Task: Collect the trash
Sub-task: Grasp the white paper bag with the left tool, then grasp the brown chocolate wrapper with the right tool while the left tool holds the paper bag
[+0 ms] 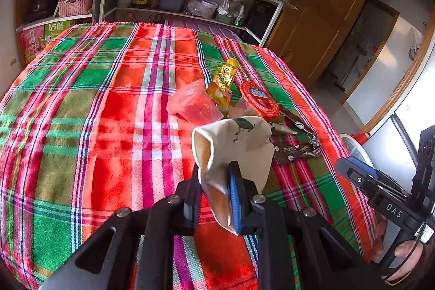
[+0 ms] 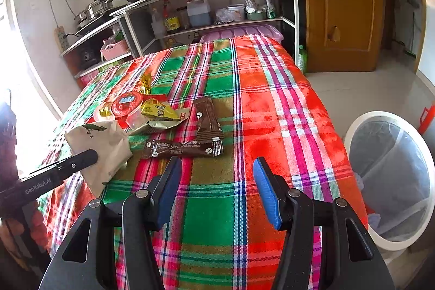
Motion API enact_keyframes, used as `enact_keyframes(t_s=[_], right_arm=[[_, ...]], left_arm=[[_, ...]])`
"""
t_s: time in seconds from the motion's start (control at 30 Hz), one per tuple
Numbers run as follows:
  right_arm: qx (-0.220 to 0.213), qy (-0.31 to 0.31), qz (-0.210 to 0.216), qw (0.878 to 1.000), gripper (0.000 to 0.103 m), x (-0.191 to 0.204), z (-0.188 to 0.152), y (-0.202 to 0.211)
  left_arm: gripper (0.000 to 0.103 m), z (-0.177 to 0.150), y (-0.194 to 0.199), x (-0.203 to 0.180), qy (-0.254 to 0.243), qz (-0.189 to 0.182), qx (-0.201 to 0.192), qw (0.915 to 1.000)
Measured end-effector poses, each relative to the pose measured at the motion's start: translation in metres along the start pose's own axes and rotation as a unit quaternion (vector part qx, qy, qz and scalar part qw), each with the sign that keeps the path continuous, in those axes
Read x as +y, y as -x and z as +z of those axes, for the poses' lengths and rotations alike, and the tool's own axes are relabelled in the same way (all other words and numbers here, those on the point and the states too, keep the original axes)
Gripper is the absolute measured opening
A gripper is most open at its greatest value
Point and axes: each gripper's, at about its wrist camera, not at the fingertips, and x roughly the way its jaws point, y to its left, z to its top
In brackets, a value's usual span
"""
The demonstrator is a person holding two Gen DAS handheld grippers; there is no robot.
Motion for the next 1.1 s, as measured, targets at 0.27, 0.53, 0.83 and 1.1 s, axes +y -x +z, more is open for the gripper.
enact_keyframes(t_s=[0.27,0.53,0.83,1.1], right_arm=[[0.006,0.008,0.000,1.000,0.056,0.007,0.002,-0.007],[0.015,0.027,-0.010,0.999,0.056,0.011,0.021,-0.026],[0.039,0.029,0.011,0.999,0.056,0.016,0.041,-0.051],[0.070,0.041,0.011,0.997,0.055,0.016,0.049,-0.076]], left_arm=[[0.021,0.001,-0.004,0.004,0.012,-0.008,0.005,0.9999],[0.020,0.001,-0.002,0.000,0.002,-0.010,0.000,0.9999],[0.020,0.000,-0.004,0.005,0.013,-0.015,0.003,0.9998],[0.022,-0.001,-0.006,0.008,0.020,-0.018,0.006,0.9996]])
